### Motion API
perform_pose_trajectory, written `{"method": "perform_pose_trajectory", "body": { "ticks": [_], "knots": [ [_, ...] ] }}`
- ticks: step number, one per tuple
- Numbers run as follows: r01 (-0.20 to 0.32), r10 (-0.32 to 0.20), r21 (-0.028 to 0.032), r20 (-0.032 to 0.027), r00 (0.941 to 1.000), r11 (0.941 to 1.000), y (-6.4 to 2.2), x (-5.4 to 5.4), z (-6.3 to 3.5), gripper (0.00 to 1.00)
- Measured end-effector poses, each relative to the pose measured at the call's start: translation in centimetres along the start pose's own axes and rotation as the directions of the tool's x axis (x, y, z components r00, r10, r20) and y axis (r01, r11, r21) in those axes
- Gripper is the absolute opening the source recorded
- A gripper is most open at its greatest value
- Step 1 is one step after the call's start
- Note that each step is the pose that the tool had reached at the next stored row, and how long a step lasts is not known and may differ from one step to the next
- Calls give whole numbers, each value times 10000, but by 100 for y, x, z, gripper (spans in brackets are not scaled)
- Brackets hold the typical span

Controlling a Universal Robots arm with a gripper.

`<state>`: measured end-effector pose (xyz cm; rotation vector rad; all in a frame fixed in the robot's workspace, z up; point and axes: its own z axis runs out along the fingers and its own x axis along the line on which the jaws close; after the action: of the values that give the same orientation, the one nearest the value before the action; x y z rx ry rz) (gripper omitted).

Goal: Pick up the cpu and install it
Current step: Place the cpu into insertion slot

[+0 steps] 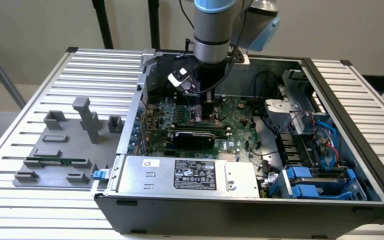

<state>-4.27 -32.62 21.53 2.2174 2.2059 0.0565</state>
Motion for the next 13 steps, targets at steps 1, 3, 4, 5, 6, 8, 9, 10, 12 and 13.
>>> {"method": "perform_pose_trajectory", "body": {
  "ticks": [1, 3, 4, 5, 6, 8, 9, 10, 12, 13],
  "knots": [
    [0, 0, 0, 0, 10000, 10000, 2, 0, 6, 55],
    [0, 0, 0, 0, 10000, 10000, 7, 0, 20, 55],
    [-1, 1, -1, 0, 10000, 10000, 8, 0, 28, 55],
    [-1, 1, -1, 0, 10000, 10000, 8, 1, 36, 55],
    [-1, 1, -1, 0, 10000, 10000, 9, 2, 44, 55],
    [-1, 1, -1, 0, 10000, 10000, 9, 4, 61, 55],
    [-2, 2, -1, -1, 10000, 10000, 8, 6, 70, 55],
    [-5, 5, -1, 0, 10000, 10000, 8, 7, 78, 55],
    [-18, 18, -1, 1, 10000, 10000, 7, 11, 95, 55],
    [-26, 26, -1, 1, 10000, 10000, 7, 12, 102, 55]
  ]
}}
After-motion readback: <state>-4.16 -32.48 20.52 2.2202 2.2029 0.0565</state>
